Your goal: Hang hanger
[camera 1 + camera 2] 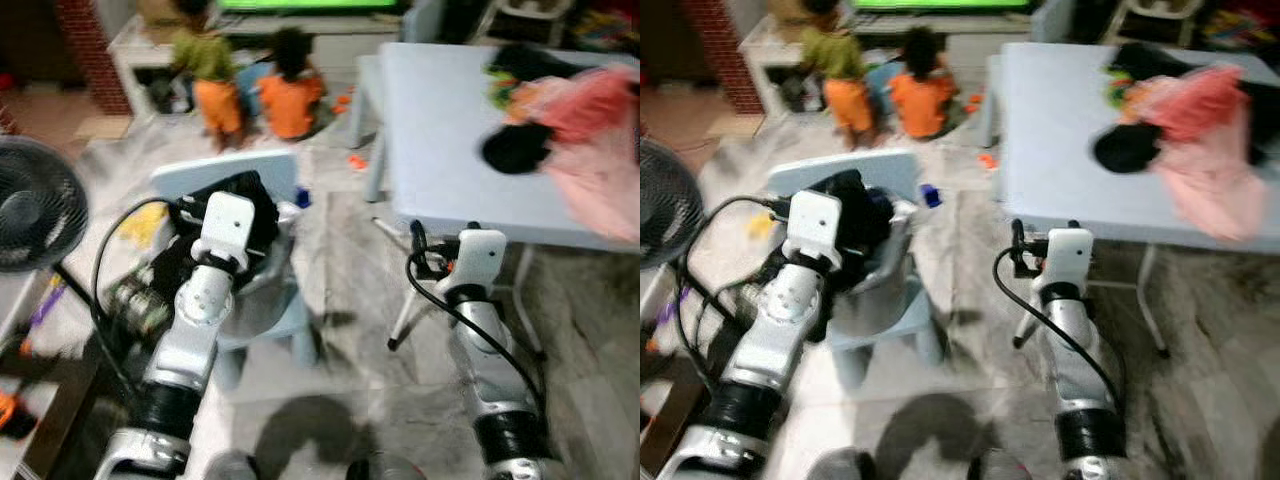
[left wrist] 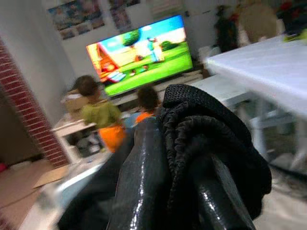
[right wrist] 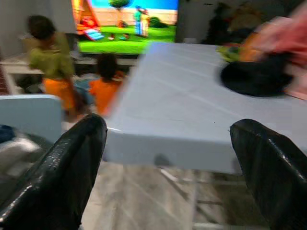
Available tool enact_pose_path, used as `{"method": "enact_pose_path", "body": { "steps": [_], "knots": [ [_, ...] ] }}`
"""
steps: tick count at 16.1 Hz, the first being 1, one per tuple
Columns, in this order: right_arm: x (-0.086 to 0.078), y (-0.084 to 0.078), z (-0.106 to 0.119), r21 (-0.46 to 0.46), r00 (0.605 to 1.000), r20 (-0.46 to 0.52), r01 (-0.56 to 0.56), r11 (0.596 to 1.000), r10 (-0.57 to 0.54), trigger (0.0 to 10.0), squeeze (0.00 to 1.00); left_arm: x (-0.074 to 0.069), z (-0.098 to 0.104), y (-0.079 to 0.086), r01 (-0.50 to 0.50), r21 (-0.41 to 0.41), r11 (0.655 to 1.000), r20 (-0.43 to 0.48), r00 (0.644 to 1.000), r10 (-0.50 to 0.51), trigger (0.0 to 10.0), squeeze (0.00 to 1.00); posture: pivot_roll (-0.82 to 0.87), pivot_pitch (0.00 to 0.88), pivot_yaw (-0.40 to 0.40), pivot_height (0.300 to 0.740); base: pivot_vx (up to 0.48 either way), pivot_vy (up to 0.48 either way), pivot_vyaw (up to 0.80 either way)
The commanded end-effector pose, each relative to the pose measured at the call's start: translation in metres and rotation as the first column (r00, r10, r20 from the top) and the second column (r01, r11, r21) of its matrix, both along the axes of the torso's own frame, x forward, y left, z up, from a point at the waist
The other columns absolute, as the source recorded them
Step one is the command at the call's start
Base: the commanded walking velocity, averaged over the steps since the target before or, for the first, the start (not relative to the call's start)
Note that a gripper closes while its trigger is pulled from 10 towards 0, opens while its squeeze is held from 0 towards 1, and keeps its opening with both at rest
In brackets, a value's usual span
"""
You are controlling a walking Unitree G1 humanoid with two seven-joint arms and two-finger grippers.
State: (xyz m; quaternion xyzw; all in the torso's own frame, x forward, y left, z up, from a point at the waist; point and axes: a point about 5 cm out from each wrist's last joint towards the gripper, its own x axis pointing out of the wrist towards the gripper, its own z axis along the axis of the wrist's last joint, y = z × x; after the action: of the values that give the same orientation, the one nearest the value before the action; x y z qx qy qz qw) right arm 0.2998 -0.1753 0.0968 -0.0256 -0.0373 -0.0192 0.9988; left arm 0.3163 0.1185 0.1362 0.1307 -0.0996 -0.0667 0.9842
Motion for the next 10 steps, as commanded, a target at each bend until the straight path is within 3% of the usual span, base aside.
{"method": "enact_pose_path", "body": {
  "steps": [1,10],
  "knots": [
    [-0.001,0.000,0.003,0.002,1.000,0.008,0.002,1.000,-0.002,10.0,0.00,0.001,0.007,-0.005,0.022,0.004,1.000,0.022,1.000,-0.022,10.0,0.00,0.01,0.072,0.009,0.740,0.000,-0.405,0.00],
    [0.000,0.013,0.000,0.011,1.000,-0.006,-0.029,1.000,0.029,10.0,0.00,0.002,0.008,-0.010,0.038,-0.010,0.999,0.017,0.999,-0.038,10.0,0.00,0.01,0.086,0.017,0.740,0.000,-0.403,0.00]
  ]
}}
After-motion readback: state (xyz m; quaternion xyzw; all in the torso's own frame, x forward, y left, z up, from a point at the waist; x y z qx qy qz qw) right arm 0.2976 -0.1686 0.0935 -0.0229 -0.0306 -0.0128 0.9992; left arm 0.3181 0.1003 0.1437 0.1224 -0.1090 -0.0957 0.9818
